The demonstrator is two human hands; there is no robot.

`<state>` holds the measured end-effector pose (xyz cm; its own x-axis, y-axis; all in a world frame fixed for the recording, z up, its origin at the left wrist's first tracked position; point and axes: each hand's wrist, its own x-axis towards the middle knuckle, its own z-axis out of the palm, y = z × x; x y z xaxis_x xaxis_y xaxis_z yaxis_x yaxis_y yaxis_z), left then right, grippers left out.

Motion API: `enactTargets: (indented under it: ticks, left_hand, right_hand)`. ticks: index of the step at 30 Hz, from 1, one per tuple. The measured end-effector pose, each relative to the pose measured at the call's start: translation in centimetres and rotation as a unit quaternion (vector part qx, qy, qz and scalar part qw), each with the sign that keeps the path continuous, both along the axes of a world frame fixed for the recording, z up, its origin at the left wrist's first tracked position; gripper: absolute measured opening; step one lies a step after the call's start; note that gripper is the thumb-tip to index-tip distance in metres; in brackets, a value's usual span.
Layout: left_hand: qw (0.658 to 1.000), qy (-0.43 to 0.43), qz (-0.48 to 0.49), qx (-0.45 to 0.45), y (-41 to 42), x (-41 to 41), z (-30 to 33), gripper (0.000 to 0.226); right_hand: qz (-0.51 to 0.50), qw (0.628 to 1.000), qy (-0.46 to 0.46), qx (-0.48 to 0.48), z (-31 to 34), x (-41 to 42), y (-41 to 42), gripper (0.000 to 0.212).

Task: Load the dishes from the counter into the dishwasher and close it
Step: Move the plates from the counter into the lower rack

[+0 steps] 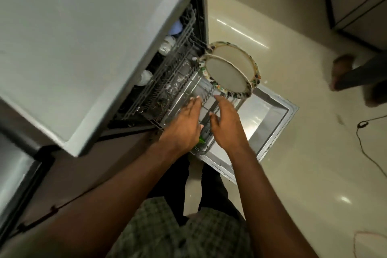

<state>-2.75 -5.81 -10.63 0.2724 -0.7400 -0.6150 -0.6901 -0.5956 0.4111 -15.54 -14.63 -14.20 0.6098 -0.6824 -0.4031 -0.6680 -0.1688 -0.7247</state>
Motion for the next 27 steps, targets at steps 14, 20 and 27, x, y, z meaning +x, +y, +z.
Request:
enactTargets:
  ticks: [14, 20, 27]
  left_hand:
    - [0.96, -0.117, 0.184, -0.175, 9.9, 2.5, 11.6, 0.081]
    - [0.94, -0.162, 0.264, -0.145, 18.2, 4.9, 13.3, 0.094]
    - [0.911, -0.212, 0.328, -0.134, 30.6, 6.8, 14.8, 0.093]
  right_hand:
    - [0.233, 0.962, -0.068, -0.123, 11.7, 7.2, 4.0, 0.057]
    - [0.345, 0.921, -0.103, -0.151, 14.9, 12.0, 9.8, 0.047]
    - [0.495, 0.838, -0.132, -0.189, 18.0, 17.2, 21.5, 0.048]
